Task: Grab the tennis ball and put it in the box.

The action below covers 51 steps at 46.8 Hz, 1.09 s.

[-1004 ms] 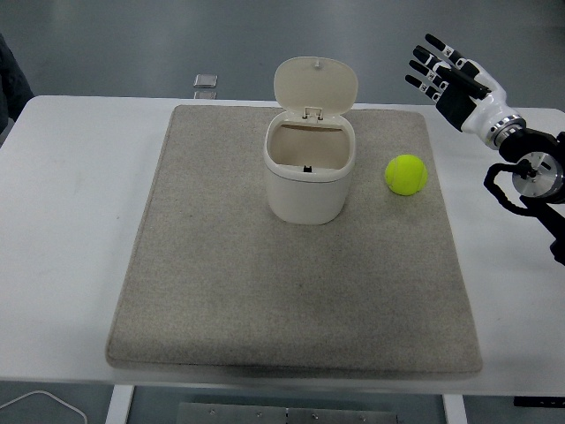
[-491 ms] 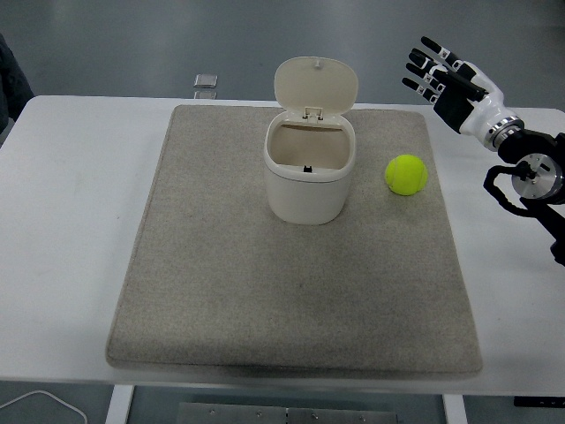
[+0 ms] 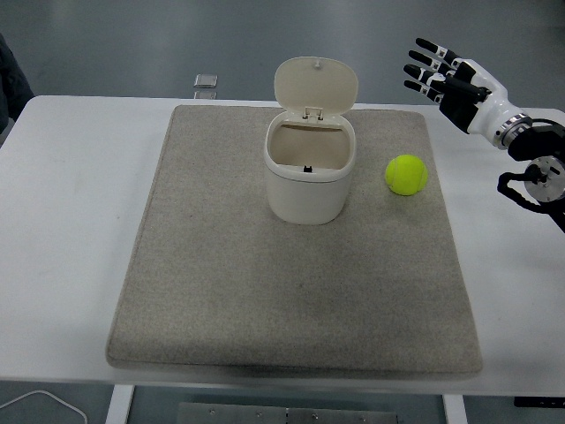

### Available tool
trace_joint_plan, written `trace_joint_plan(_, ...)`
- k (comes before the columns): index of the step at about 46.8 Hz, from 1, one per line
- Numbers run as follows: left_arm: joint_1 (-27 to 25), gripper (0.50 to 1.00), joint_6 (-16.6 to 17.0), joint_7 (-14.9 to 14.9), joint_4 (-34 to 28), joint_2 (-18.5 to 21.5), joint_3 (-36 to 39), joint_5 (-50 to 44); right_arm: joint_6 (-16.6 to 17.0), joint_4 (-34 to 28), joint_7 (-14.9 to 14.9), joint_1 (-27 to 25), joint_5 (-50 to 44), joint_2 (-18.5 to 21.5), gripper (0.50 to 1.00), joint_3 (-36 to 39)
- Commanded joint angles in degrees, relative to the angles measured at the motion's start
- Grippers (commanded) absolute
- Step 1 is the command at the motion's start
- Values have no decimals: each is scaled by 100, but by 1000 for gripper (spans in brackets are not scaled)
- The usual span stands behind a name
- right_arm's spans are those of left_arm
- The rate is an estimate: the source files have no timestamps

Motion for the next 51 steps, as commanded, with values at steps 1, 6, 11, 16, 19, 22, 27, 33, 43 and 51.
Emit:
trace_joint_plan(1, 0, 992, 4, -1, 0, 0, 6, 6, 24, 5, 0, 54, -250, -7, 917, -17)
trace_joint_plan(6, 0, 992, -5, -1, 0, 0, 6, 6, 103, 5, 0, 72, -619, -33, 917, -17)
trace_joint_plan(11, 0, 992, 4, -1, 0, 0, 6, 6, 191, 22, 0, 89, -839, -138, 917, -34)
trace_joint_plan(16, 0, 992, -5, -1, 0, 0, -3, 6, 305, 31, 0, 177, -1006, -200, 917, -157)
trace_joint_plan(19, 0, 992, 4, -1, 0, 0, -3, 6, 340, 40, 0, 247, -1077, -288, 917, -262)
trace_joint_plan(22, 0, 992, 4, -1, 0, 0, -3, 6, 358, 92, 0, 327, -1165, -367, 917, -385)
trace_joint_plan(27, 0, 990, 4, -1, 0, 0, -3, 6, 428, 216, 9, 467, -1402, -499, 917, -649)
trace_joint_plan(33, 0, 992, 4, -1, 0, 0, 6, -3, 507, 303, 9, 573, -1657, -552, 917, -799)
trace_joint_plan(43, 0, 992, -5, -1, 0, 0, 6, -3, 604, 532, 9, 564, -2210, -666, 917, -825)
trace_joint_plan(51, 0, 992, 4, -1, 0, 0, 6, -3, 762, 655, 9, 564, -3062, -710, 917, -834)
